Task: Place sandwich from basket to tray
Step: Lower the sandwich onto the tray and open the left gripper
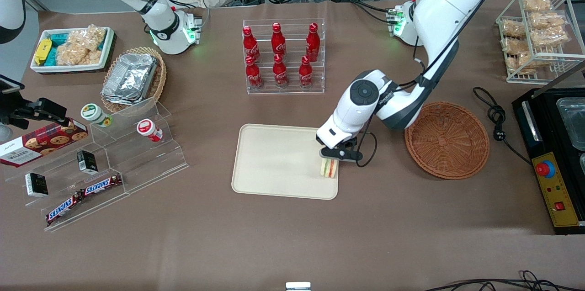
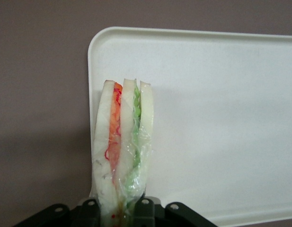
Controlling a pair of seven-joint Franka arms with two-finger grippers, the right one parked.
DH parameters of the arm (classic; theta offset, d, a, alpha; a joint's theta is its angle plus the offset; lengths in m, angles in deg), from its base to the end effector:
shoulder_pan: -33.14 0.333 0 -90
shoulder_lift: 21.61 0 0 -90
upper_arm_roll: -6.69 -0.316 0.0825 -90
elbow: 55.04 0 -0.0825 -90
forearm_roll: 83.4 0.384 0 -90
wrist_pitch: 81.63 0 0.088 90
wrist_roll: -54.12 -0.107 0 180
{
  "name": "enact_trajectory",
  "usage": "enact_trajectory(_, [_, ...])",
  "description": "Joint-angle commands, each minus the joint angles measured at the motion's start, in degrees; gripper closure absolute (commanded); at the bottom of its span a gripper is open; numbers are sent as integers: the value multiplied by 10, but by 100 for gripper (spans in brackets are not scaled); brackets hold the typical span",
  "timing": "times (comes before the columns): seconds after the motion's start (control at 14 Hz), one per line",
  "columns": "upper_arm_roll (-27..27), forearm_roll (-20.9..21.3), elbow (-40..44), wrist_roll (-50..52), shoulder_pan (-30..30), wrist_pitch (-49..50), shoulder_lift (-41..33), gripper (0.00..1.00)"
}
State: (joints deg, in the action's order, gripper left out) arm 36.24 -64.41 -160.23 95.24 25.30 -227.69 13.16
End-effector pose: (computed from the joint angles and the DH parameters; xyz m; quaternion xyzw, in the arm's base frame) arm 0.5423 -0.3827 0.2537 0.9932 -0.0435 0.0584 0.0906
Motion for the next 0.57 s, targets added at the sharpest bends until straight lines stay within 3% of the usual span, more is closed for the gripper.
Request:
enact_trajectory(0.0, [1, 13, 40, 9, -4, 2, 34, 7])
enact_trajectory(0.07, [0, 15, 39, 9, -4, 2, 33, 0])
enact_trajectory(0.29, [-2, 19, 32, 12, 5, 6, 18, 0])
enact_trajectory(0.5, [1, 7, 24, 35, 32, 98, -76, 0])
